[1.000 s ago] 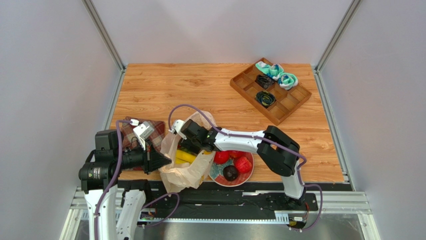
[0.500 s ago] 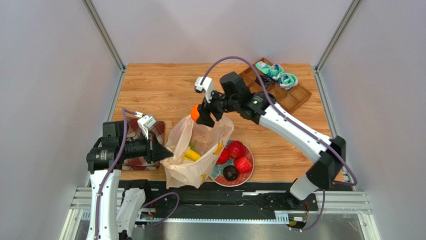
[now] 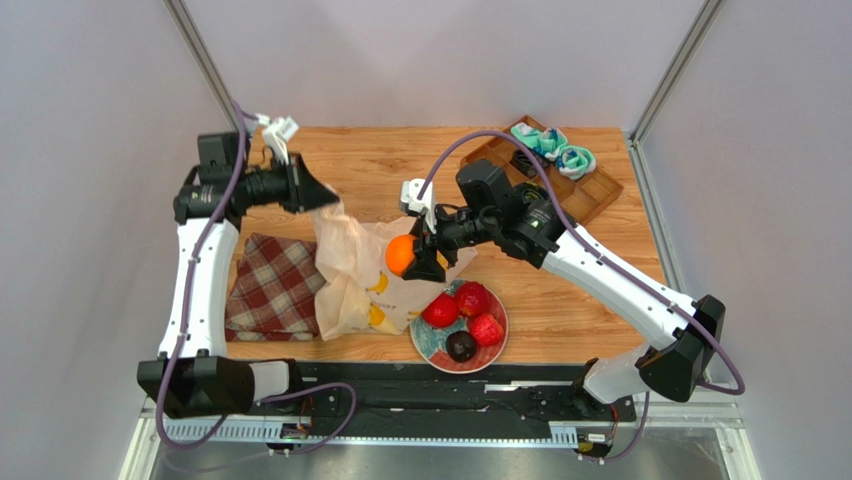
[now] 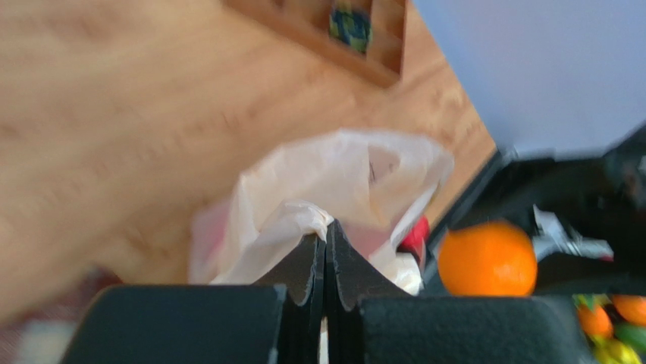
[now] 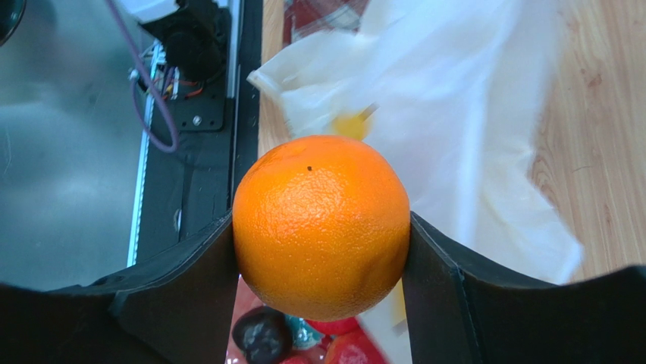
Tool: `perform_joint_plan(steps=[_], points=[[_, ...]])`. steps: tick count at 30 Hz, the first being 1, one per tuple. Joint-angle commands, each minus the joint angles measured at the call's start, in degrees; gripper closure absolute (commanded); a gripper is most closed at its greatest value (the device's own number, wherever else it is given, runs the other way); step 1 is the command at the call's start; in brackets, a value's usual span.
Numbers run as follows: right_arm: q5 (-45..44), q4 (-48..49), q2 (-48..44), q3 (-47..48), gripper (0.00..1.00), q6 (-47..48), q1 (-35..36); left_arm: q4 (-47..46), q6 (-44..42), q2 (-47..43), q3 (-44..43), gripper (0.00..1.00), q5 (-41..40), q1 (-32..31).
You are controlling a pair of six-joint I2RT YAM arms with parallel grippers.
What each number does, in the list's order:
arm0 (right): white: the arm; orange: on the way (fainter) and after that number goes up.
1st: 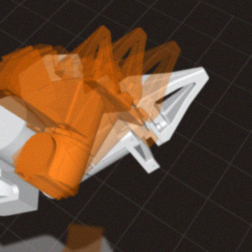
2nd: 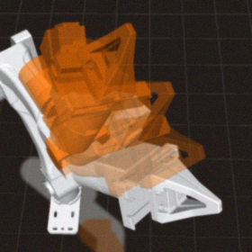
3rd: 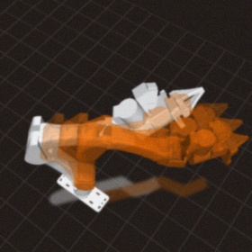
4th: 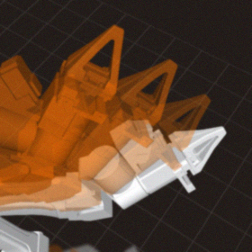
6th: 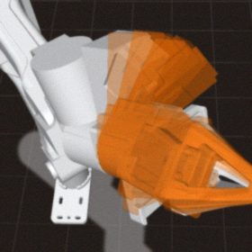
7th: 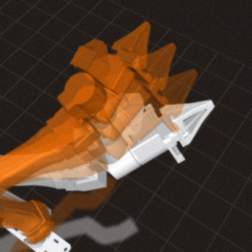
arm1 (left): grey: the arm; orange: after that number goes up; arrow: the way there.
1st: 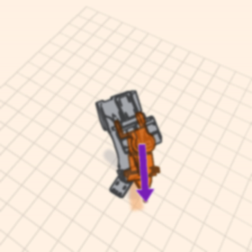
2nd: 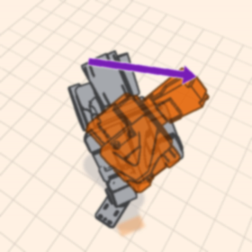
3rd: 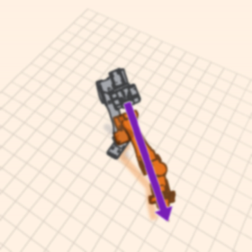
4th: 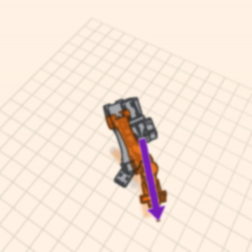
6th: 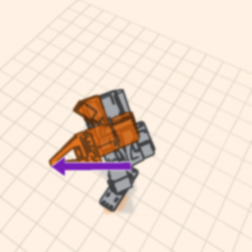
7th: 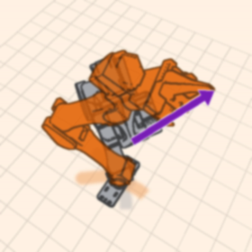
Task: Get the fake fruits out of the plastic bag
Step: Place the fake fruit on the plate.
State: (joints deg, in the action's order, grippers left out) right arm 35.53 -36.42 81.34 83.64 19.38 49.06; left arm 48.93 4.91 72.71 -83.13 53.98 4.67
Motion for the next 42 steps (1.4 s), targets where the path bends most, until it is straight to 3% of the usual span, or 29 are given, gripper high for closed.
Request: perform_joint_plan(steps=[1, 4, 9, 14, 18, 24, 31, 33, 34, 36, 37, 38, 42], points=[[5.07, -1.56, -6.53, -3.29, 0.85, 7.52, 0.34, -12.08, 8.36, 6.64, -13.44, 1.0, -4.57, 0.08], [4.99, 2.76, -8.82, -9.97, 0.86, 12.14, 1.73, -11.76, 7.32, 12.0, -20.3, 1.0, -7.82, 0.08], [2.45, -1.53, -6.9, -14.64, 0.83, 27.24, 4.55, -9.28, 5.55, 20.63, -28.66, 1.0, -9.69, 0.17], [-0.19, -2.44, -1.89, -17.36, 0.82, 37.21, 5.87, -12.71, 8.36, 16.78, -21.29, 1.0, -4.5, 0.08], [-1.34, -1.45, -1.01, -20.53, 0.82, 42.84, 9.11, -7.9, 1.8, 10.64, -17.07, 1.0, -4.84, 0.69], [0.86, -7.95, 4.69, -18.51, 0.78, 48.38, 10.09, -4.11, -3.85, 5.35, -12.76, 1.0, -5.2, 1.93], [-1.68, -15.16, 10.85, -14.99, 0.75, 54.53, 10.09, -4.8, -1.57, 2.71, -9.33, 1.0, -3.97, 2.19], [-2.74, -15.69, 10.95, -14.73, 0.7, 54.8, 10.09, -4.72, -1.13, 2.35, -8.98, 1.0, -3.53, 2.1], [-2.83, -15.61, 10.6, -14.64, 0.6, 54.72, 10.09, -4.72, -1.13, 2.18, -8.8, 1.0, -3.44, 2.19], [-3.1, -15.69, 10.16, -14.47, 0.28, 54.54, 10.09, -4.8, -1.13, 1.39, -8.28, 1.0, -3.44, 2.1], [-3.36, -15.87, 9.81, -14.38, 0.05, 54.54, 10.09, -4.81, -1.21, 1.21, -8.1, 1.0, -3.26, 2.1], [-3.62, -16.39, 9.54, -13.94, 0.0, 54.54, 10.09, -4.72, -1.22, 1.03, -7.92, 1.0, -3.18, 2.1], [-4.42, -16.75, 6.03, -11.49, 0.0, 52.96, 9.92, -2.18, -0.51, -0.63, -6.0, 1.0, -1.34, 2.1]])
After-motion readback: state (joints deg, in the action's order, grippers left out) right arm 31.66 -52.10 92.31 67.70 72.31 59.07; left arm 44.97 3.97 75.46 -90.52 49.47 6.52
